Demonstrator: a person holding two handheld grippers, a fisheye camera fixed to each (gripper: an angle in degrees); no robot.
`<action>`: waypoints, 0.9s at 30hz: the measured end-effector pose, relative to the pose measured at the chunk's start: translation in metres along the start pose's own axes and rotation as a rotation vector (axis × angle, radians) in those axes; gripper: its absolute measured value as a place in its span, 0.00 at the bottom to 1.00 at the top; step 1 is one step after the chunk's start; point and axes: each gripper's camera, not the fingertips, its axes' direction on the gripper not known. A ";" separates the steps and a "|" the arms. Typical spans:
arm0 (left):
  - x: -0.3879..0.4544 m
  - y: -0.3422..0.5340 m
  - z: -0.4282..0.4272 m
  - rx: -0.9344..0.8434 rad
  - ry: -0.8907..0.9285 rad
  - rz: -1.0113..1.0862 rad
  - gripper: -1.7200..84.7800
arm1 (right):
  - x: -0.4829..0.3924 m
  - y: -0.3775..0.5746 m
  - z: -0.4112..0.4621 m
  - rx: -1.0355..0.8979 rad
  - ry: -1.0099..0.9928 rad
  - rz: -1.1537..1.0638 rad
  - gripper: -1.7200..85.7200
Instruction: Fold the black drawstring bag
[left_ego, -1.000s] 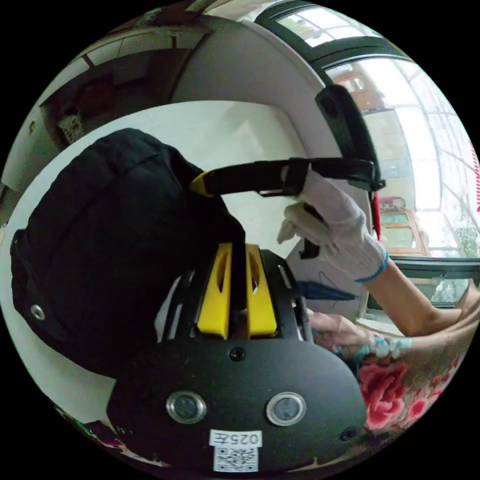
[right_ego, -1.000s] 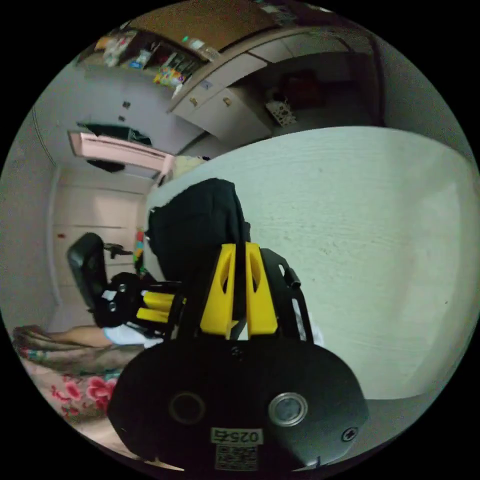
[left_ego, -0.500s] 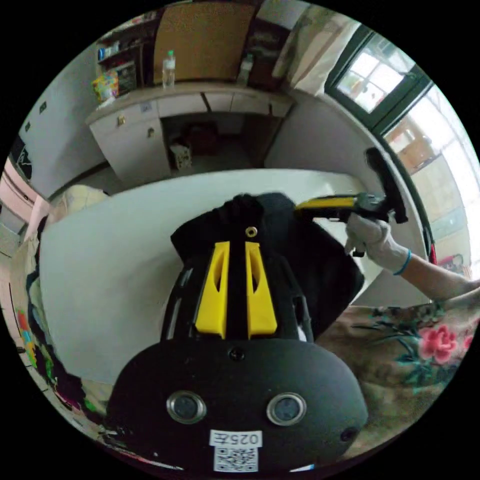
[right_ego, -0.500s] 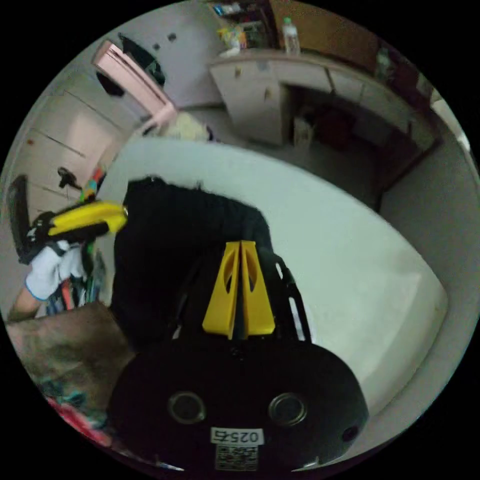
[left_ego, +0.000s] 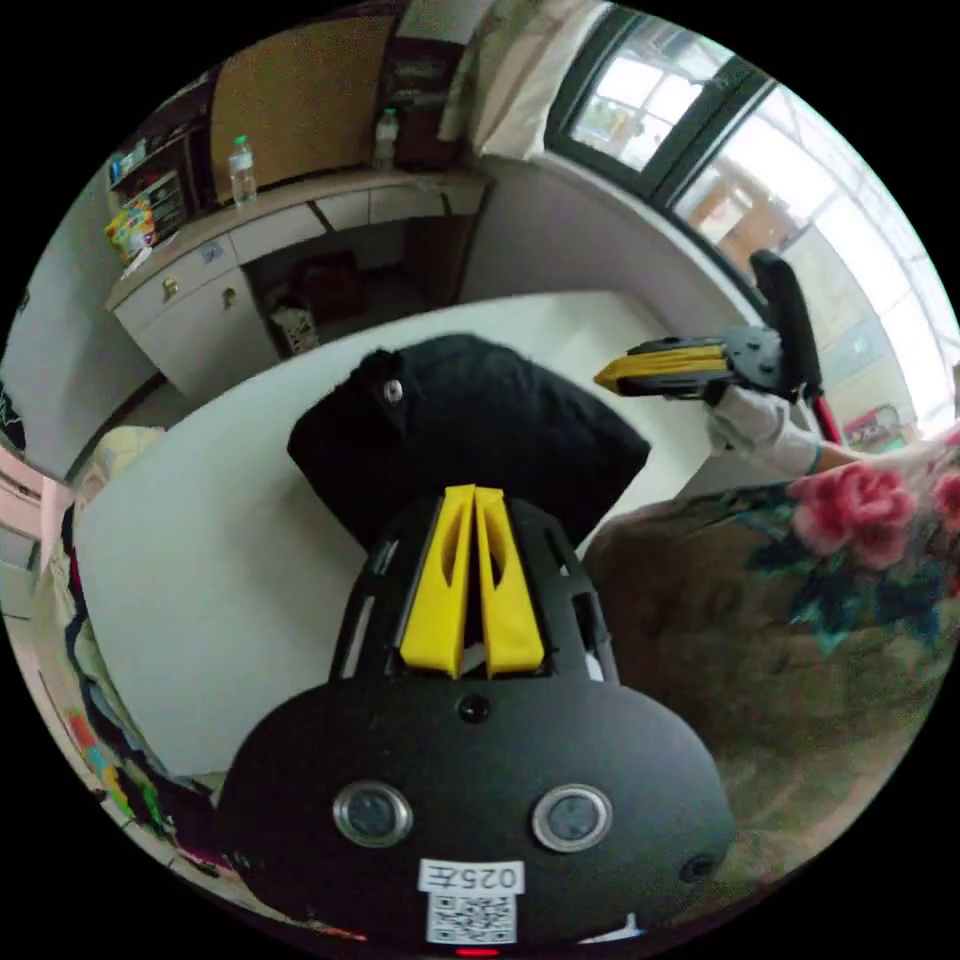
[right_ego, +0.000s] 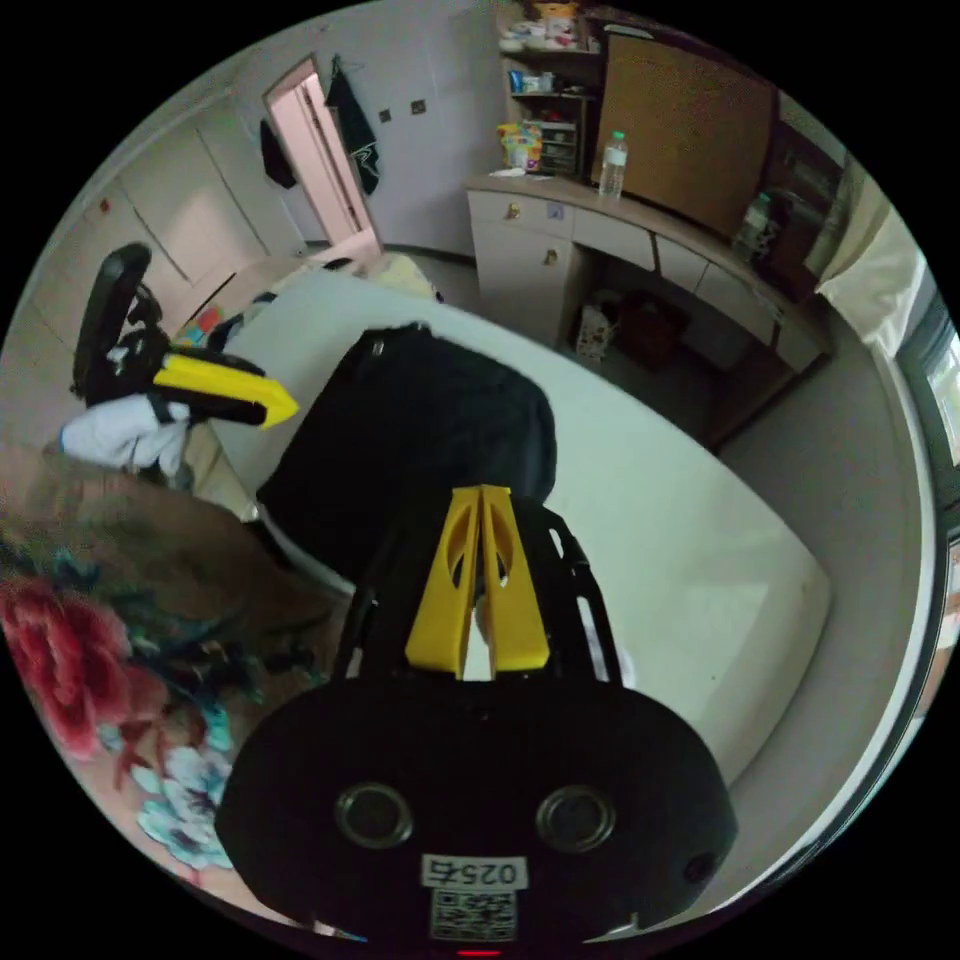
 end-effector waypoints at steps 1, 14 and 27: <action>0.006 0.004 0.020 -0.113 -0.060 0.019 0.01 | 0.001 0.020 0.025 -0.089 0.028 -0.017 0.01; -0.051 0.032 -0.101 0.298 0.260 -0.476 0.19 | 0.169 0.048 0.037 -0.009 -0.363 0.226 0.24; -0.014 -0.056 -0.151 0.038 0.190 -0.487 0.16 | 0.351 0.063 0.241 -0.037 -0.695 0.300 0.18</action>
